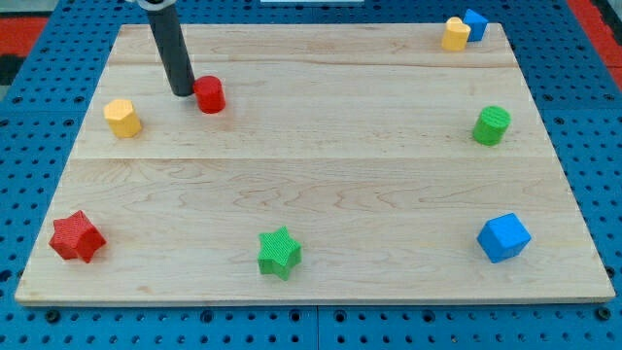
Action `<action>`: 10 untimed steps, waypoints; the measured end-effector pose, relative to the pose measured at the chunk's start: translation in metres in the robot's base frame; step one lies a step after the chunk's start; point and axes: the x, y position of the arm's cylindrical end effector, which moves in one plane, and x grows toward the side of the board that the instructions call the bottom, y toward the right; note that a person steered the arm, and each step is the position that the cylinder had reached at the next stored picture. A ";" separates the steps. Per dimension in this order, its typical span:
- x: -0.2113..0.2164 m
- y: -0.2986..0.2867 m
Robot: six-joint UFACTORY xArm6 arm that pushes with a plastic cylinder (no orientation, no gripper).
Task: Push the red circle to the center of the board
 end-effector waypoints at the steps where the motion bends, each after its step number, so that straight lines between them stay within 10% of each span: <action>1: 0.023 0.019; 8: 0.013 0.107; 10: -0.014 0.025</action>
